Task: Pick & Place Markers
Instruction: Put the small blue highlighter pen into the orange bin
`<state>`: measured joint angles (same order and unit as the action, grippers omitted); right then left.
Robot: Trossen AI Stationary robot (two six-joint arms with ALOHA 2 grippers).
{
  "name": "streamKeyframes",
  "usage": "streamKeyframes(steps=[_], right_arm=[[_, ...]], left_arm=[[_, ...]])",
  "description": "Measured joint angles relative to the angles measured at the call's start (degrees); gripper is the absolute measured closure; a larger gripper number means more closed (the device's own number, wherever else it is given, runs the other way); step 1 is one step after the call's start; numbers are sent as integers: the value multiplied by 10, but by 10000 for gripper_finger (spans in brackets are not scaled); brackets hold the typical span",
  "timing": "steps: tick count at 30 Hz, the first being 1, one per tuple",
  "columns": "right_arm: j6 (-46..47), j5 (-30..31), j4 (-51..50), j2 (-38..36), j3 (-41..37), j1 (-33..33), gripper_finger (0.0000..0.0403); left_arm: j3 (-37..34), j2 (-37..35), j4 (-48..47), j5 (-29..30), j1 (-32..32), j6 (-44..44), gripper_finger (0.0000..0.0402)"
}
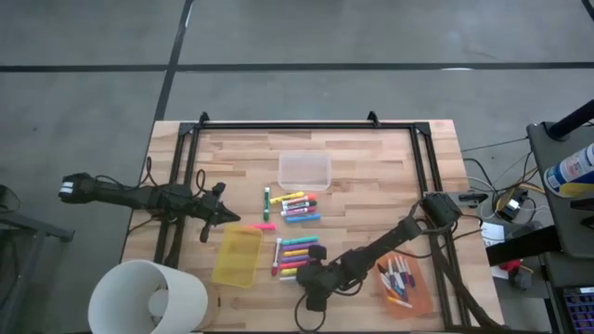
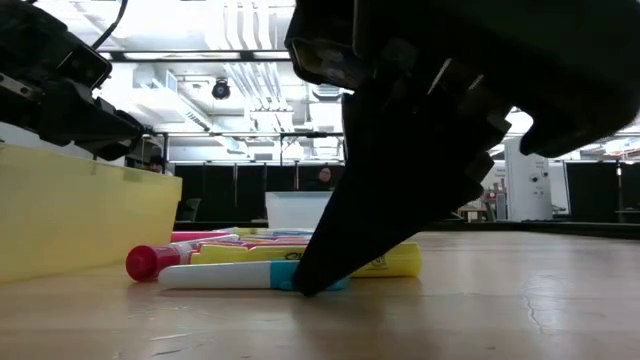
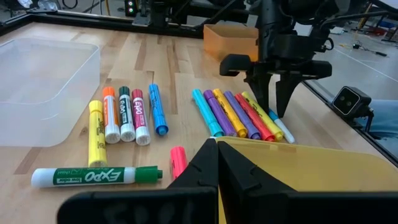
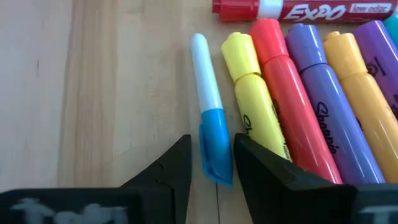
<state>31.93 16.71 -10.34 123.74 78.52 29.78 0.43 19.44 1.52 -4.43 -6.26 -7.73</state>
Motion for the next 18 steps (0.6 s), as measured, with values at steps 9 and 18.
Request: streamKeyframes(steps=[9,18], right_arm=[[7,-1,4,-3,-1,-4,378],[31,-8,-41,-51,7,-2,377]], left_arm=[[0,0,0,0,0,0,401],[0,0,0,0,0,0,401]])
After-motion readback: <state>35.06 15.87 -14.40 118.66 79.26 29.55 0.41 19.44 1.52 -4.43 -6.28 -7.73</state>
